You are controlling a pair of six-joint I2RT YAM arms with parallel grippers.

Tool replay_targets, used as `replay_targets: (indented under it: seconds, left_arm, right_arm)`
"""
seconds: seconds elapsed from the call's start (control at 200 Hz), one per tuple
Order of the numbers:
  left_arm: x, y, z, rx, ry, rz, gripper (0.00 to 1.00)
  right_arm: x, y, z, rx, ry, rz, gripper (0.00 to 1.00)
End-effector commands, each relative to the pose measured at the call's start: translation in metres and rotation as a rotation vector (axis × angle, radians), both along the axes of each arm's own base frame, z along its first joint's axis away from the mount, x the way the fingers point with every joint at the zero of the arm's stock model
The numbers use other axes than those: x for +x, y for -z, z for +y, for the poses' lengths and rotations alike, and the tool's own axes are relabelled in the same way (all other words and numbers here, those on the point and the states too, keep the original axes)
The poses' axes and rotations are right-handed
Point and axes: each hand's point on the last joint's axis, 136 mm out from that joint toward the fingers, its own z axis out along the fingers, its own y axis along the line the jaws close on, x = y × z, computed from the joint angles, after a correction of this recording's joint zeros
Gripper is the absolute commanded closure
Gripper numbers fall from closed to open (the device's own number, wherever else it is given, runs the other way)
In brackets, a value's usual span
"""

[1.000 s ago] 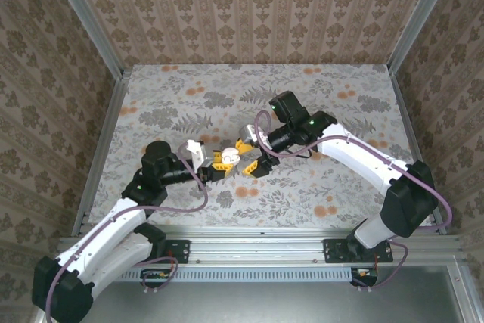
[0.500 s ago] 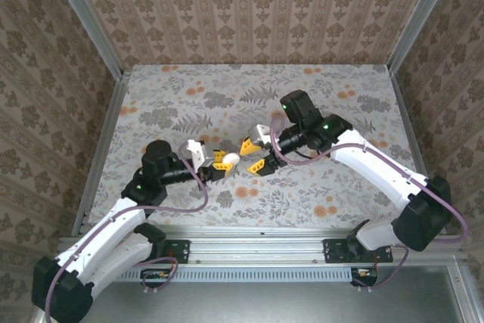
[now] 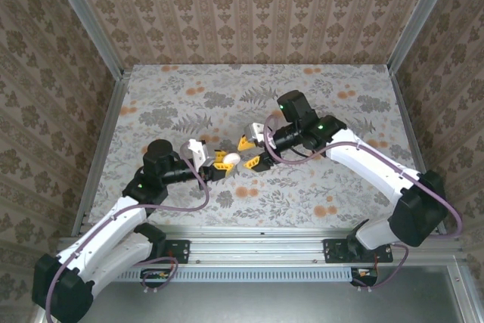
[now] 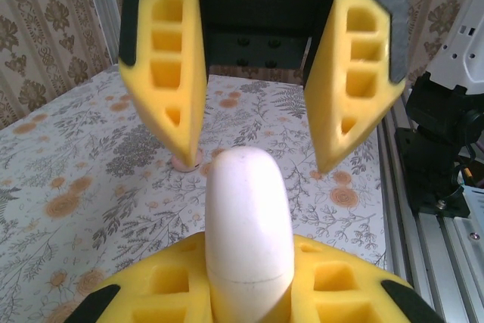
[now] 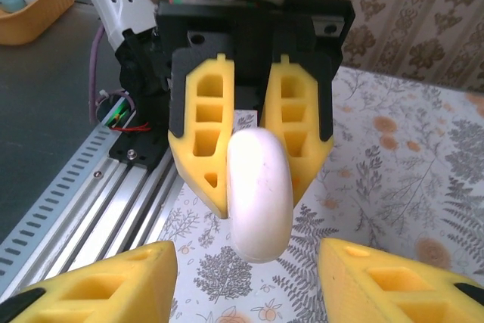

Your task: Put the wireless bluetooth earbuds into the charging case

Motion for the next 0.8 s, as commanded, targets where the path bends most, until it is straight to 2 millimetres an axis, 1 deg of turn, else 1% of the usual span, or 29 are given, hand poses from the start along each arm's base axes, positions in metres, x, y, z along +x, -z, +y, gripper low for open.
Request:
replay_targets:
  seconds: [0.0, 0.075, 0.19, 0.385, 0.46, 0.5, 0.535, 0.695, 0.795]
  left_arm:
    - [-0.0043, -0.0168, -0.0031, -0.031, 0.034, -0.054, 0.86]
    - [-0.0044, -0.0167, -0.0031, -0.031, 0.035, -0.053, 0.86]
    - [-0.0053, -0.0159, -0.0035, -0.029, 0.038, -0.052, 0.86]
    - [-0.0055, -0.0168, -0.0035, -0.031, 0.040, -0.056, 0.86]
    - [-0.0053, -0.0166, -0.0037, -0.030, 0.039, -0.055, 0.86]
    - [-0.0050, -0.0170, -0.0037, -0.030, 0.037, -0.056, 0.86]
    - [-0.0050, -0.0173, -0.0035, -0.030, 0.036, -0.058, 0.86]
    - [-0.0035, -0.0163, -0.0032, -0.027, 0.027, -0.057, 0.82]
    - [-0.0025, -0.0166, -0.0019, -0.022, 0.012, -0.056, 0.75]
  right_arm:
    - [-0.0035, -0.0082, 0.0085, 0.015, -0.041, -0.025, 0.49]
    - [-0.0054, -0.0077, 0.0112, 0.020, -0.059, -0.015, 0.52]
    - [-0.0077, -0.0086, 0.0138, 0.029, -0.079, 0.002, 0.61]
    - [-0.0097, -0.0059, 0.0160, 0.025, -0.096, 0.018, 0.68]
    - [-0.0094, -0.0053, 0.0163, 0.024, -0.097, 0.017, 0.75]
    - [-0.0095, -0.0050, 0.0162, 0.024, -0.099, 0.014, 0.83]
    - [-0.0095, -0.0052, 0.0159, 0.024, -0.100, 0.008, 0.86]
    - [-0.0098, -0.0045, 0.0140, 0.015, -0.095, -0.005, 0.88]
    - [-0.0107, -0.0038, 0.0098, 0.003, -0.085, -0.014, 0.88]
